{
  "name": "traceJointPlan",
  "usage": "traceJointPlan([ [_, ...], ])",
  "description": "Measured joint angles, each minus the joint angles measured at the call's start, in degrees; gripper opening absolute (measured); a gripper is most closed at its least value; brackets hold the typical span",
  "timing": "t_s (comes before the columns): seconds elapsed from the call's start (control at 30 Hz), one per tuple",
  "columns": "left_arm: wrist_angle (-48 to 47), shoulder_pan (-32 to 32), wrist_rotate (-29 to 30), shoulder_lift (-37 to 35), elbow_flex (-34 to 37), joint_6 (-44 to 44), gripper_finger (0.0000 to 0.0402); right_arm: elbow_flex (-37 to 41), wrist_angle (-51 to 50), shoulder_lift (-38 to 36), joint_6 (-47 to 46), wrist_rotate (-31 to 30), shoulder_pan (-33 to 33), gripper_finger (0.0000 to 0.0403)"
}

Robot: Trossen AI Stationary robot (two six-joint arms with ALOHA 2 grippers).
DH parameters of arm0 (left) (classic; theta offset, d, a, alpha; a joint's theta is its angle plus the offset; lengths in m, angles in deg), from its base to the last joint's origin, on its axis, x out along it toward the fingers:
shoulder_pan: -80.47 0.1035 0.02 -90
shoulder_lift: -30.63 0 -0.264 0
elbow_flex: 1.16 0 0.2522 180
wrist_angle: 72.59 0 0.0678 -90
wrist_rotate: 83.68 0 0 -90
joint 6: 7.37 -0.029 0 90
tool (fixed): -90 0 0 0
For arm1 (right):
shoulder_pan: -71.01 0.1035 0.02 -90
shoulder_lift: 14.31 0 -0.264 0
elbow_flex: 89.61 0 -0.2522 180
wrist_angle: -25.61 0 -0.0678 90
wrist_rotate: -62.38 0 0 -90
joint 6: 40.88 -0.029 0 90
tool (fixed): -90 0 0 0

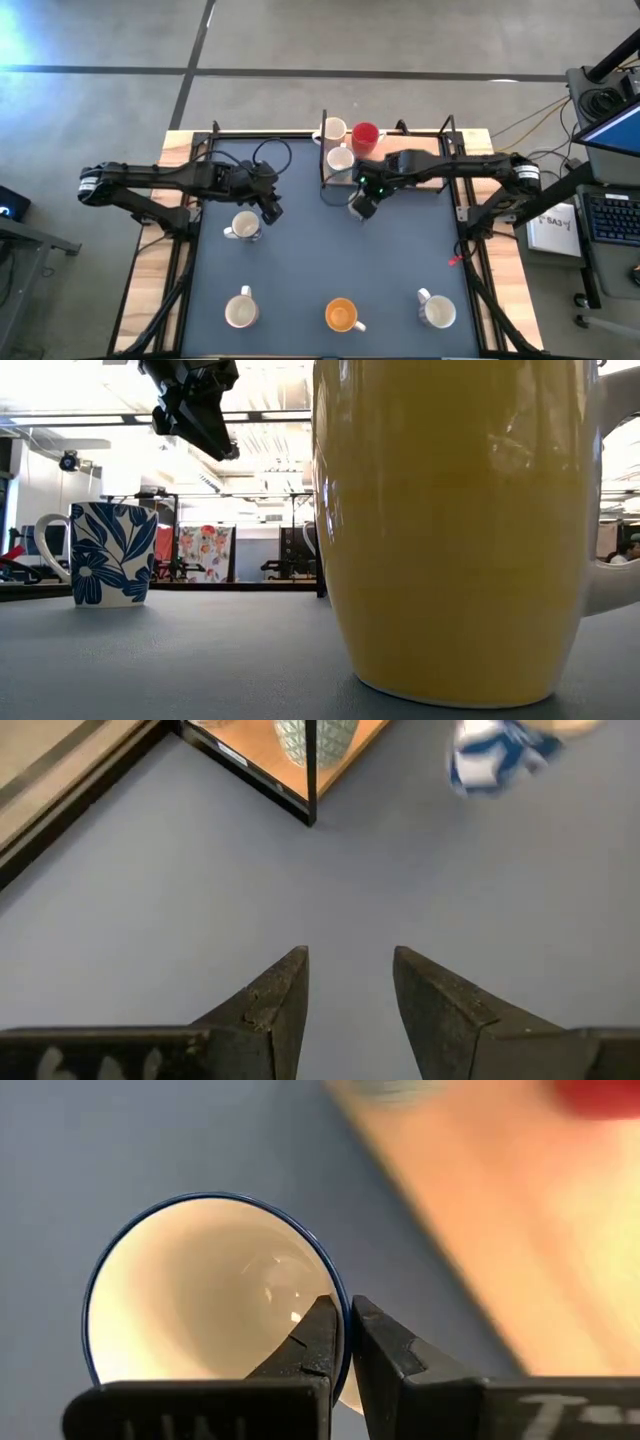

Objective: Place coffee mugs
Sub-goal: Put the top blue mug on the shelf

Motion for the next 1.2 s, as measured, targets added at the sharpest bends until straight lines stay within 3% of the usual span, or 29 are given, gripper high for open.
traceJointPlan([
  [0.23, -0.6, 0.0, 3.0, -2.7, 0.0, -0.2, 0.013, 0.8, -0.5, -4.3, -1.9, -1.0, -7.6, 0.0013],
  [0.57, -1.4, 0.0, 3.8, -5.6, 0.1, -1.5, 0.013, 1.7, 0.0, -2.4, -1.6, -0.9, -17.6, 0.0013],
  [1.2, -4.5, 0.9, 5.9, -5.9, 0.3, -3.2, 0.013, 1.7, 7.4, -0.8, -1.6, -1.1, -21.0, 0.0013],
])
